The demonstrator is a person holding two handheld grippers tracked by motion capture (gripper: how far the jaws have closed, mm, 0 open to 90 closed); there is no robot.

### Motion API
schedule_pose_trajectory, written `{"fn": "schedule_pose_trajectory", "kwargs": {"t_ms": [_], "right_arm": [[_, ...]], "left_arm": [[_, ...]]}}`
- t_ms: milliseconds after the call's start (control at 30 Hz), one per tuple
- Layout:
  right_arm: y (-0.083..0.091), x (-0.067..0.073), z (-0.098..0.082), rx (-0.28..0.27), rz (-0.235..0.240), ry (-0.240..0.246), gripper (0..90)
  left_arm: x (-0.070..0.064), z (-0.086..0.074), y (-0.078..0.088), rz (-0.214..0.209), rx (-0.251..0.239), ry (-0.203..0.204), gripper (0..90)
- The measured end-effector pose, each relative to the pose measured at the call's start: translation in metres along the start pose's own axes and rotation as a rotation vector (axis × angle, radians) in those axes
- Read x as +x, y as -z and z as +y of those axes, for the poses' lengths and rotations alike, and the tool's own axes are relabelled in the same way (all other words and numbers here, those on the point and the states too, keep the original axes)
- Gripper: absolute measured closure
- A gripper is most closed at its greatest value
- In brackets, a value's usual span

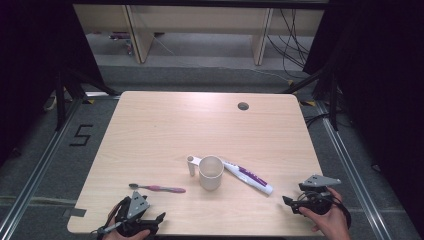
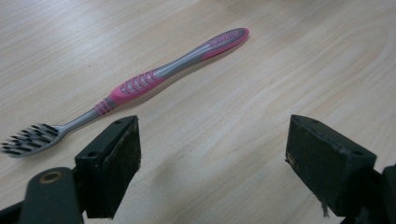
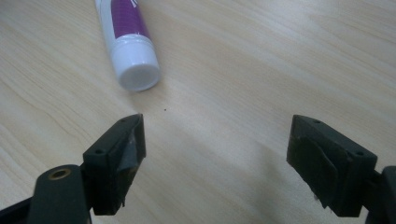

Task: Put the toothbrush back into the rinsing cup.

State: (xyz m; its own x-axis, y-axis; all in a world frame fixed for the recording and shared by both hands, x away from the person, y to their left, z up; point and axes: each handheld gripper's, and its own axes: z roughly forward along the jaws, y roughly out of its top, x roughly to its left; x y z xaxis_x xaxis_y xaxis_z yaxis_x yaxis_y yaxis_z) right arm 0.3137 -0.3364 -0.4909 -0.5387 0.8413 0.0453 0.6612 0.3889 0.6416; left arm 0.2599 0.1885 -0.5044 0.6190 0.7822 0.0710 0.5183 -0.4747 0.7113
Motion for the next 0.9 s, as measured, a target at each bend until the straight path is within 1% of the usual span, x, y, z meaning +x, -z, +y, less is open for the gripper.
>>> {"fn": "schedule_pose_trajectory", "kwargs": {"t_ms": [33, 67, 100, 133, 167, 200, 233, 300, 333, 367, 400, 433, 467, 500, 533, 567, 600, 633, 667, 700, 733, 767, 800, 833, 867, 900], "right_arm": [[0.000, 0.000, 0.000, 0.000, 0.000, 0.000, 20.5], [0.000, 0.000, 0.000, 0.001, -0.001, 0.000, 20.6], [-0.001, 0.001, -0.001, 0.001, 0.007, -0.009, 21.1], [-0.001, 0.001, -0.001, -0.001, 0.006, -0.010, 21.5], [-0.001, 0.000, -0.001, -0.007, 0.004, 0.009, 21.5], [-0.001, 0.000, -0.001, -0.015, 0.003, 0.006, 21.6], [0.000, 0.001, 0.000, -0.006, 0.006, -0.019, 21.8], [0.000, 0.000, 0.000, -0.007, 0.003, -0.022, 21.8], [-0.001, -0.001, -0.001, -0.013, 0.005, -0.003, 21.9], [0.000, -0.002, -0.001, -0.014, -0.004, -0.004, 22.2], [0.000, -0.002, -0.001, -0.014, -0.004, -0.004, 22.2], [-0.001, -0.001, -0.001, -0.019, -0.009, -0.020, 22.4], [0.000, -0.002, -0.001, -0.010, 0.002, -0.016, 22.4], [0.000, -0.004, 0.000, -0.016, 0.002, 0.007, 22.4], [0.000, -0.004, 0.000, -0.016, 0.002, 0.007, 22.4], [0.000, -0.004, 0.000, -0.017, 0.003, 0.002, 22.4], [-0.001, -0.005, 0.000, -0.014, -0.003, 0.005, 22.8], [-0.001, -0.005, 0.000, -0.014, -0.003, 0.005, 22.8], [-0.001, -0.005, 0.000, -0.015, -0.002, 0.005, 23.0], [0.000, -0.004, 0.000, -0.016, 0.012, -0.022, 23.1], [0.000, -0.004, 0.000, -0.016, 0.012, -0.022, 23.1], [0.001, -0.002, 0.000, -0.008, 0.012, -0.054, 23.1], [0.002, -0.002, 0.000, -0.006, 0.012, -0.050, 23.1], [0.002, -0.002, 0.000, -0.006, 0.012, -0.050, 23.1], [0.001, -0.007, 0.000, -0.008, 0.018, 0.001, 23.3], [0.001, -0.006, 0.000, -0.013, 0.016, -0.010, 23.3]], "left_arm": [[0.000, 0.000, 0.000, 0.000, 0.000, 0.000, 17.7], [0.000, 0.000, 0.000, -0.004, -0.011, 0.004, 17.7], [0.000, 0.001, -0.001, 0.000, -0.027, 0.012, 17.7], [0.000, 0.002, -0.001, -0.004, -0.036, 0.025, 17.8], [0.001, 0.003, -0.001, -0.013, -0.033, 0.025, 17.8], [0.001, 0.004, -0.002, -0.015, -0.038, 0.029, 17.8], [0.001, 0.005, -0.002, -0.024, -0.047, 0.039, 17.9], [0.001, 0.007, -0.003, -0.025, -0.050, 0.038, 18.5], [0.001, 0.009, -0.005, -0.034, -0.055, 0.056, 19.4], [0.001, 0.010, -0.006, -0.037, -0.052, 0.062, 20.0], [0.002, 0.012, -0.007, -0.039, -0.047, 0.063, 20.0], [0.001, 0.013, -0.008, -0.038, -0.052, 0.070, 21.2], [0.002, 0.014, -0.009, -0.037, -0.048, 0.067, 21.7], [0.004, 0.017, -0.011, -0.039, -0.057, 0.085, 22.1], [0.004, 0.017, -0.011, -0.039, -0.057, 0.085, 22.7], [0.005, 0.019, -0.012, -0.038, -0.065, 0.095, 22.7], [0.008, 0.023, -0.013, -0.039, -0.066, 0.082, 25.4], [0.008, 0.023, -0.013, -0.039, -0.066, 0.082, 25.8], [0.008, 0.026, -0.014, -0.035, -0.070, 0.092, 25.8], [0.008, 0.028, -0.015, -0.032, -0.075, 0.089, 27.4], [0.008, 0.030, -0.016, -0.035, -0.076, 0.091, 27.4], [0.009, 0.032, -0.017, -0.039, -0.078, 0.085, 30.2], [0.009, 0.036, -0.020, -0.045, -0.085, 0.081, 31.4], [0.009, 0.036, -0.020, -0.045, -0.085, 0.081, 33.0], [0.009, 0.038, -0.021, -0.045, -0.084, 0.083, 33.0], [0.010, 0.042, -0.025, -0.049, -0.088, 0.077, 35.9]]}}
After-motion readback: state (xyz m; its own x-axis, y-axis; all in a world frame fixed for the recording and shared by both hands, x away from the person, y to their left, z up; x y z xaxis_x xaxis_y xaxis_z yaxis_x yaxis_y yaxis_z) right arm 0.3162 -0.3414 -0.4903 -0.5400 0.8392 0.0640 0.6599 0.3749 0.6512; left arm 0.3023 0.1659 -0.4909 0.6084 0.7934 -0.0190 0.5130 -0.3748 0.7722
